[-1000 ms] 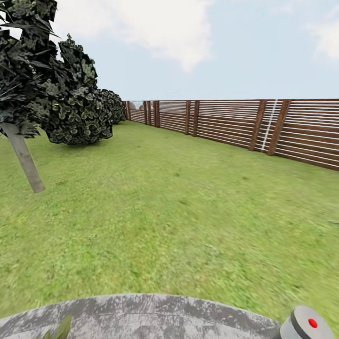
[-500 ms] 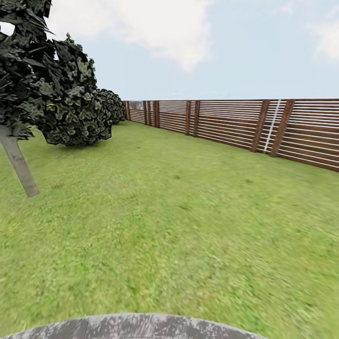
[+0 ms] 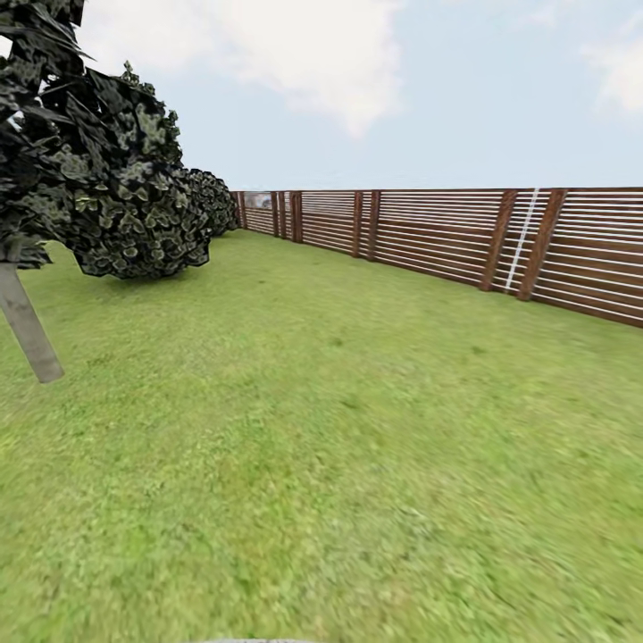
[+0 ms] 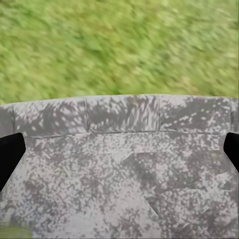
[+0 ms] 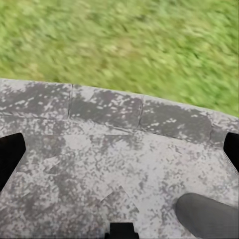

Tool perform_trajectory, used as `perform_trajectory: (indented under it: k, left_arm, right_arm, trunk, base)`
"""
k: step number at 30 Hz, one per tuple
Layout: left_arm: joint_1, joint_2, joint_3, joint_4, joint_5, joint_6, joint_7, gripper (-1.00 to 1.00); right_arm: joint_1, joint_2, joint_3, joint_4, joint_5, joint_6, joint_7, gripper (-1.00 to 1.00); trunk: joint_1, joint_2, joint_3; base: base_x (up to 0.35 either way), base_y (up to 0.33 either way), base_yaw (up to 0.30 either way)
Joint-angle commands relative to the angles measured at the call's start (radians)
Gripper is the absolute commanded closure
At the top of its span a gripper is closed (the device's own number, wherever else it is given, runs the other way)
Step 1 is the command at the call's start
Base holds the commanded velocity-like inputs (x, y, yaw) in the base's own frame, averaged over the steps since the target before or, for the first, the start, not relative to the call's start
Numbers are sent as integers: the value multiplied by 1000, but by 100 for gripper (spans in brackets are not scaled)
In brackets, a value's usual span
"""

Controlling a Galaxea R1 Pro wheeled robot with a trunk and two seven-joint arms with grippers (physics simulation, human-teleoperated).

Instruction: Pick up the pesticide atomizer in the garden and spray insectifuge to fully cover both potted plants in the garden.

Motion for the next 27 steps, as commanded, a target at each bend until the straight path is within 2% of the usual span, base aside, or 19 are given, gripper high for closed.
perform_trajectory:
  k: [1,27]
  left_arm:
    - [-1,0,-1,1,-2,-3,-1,-100]
    - [-1,0,-1,1,-2,-3,-1,-100]
  right_arm:
    - [-1,0,-1,1,0,-3,0,-100]
    - [-1,0,-1,1,-1,-3,0,-100]
  trunk:
    - [1,0,-1]
    - [1,0,-1]
  base:
    - [328,0,0]
    - [328,0,0]
